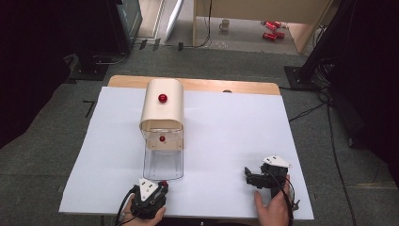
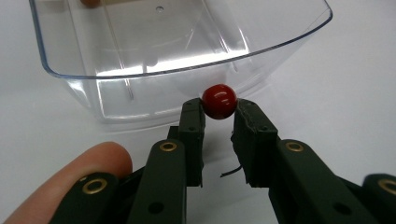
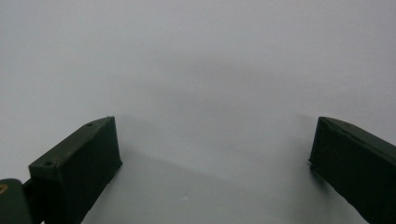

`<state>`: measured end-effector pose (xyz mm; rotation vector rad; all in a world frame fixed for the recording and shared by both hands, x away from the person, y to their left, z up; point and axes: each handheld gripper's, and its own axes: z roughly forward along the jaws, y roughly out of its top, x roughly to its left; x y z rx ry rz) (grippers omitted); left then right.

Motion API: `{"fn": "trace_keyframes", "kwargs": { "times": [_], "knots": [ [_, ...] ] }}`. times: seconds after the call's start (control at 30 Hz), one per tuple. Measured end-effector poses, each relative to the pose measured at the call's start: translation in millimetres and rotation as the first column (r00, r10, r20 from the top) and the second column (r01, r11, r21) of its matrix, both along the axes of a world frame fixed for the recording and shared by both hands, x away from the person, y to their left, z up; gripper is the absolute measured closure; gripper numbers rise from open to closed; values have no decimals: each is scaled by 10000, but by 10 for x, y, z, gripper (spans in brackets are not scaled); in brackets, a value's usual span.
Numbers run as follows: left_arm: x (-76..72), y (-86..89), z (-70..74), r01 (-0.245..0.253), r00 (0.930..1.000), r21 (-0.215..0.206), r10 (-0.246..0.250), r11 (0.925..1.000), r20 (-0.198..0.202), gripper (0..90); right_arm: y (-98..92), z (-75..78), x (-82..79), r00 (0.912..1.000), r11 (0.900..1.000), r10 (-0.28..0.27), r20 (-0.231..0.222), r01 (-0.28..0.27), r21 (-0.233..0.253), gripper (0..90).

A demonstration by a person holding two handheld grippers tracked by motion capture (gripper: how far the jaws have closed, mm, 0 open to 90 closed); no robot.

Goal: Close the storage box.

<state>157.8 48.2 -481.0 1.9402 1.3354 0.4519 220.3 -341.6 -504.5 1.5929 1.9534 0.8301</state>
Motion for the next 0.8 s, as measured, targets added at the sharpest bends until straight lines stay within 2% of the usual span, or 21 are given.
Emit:
{"fn": "trace_keyframes", "kwargs": {
  "times": [0.17,0.47,0.8],
  "knots": [
    [8,7,60,21,9999,-37,-20,10000,103,748,0,0,0,10000,10000,-2,-3,2,1,15],
    [145,34,180,-67,9994,-121,71,9999,335,751,0,0,0,10000,10000,-2,-4,2,0,15],
    [320,42,197,-93,9995,-71,95,9999,300,751,0,0,0,10000,10000,-1,-3,1,-1,15]
  ]
}}
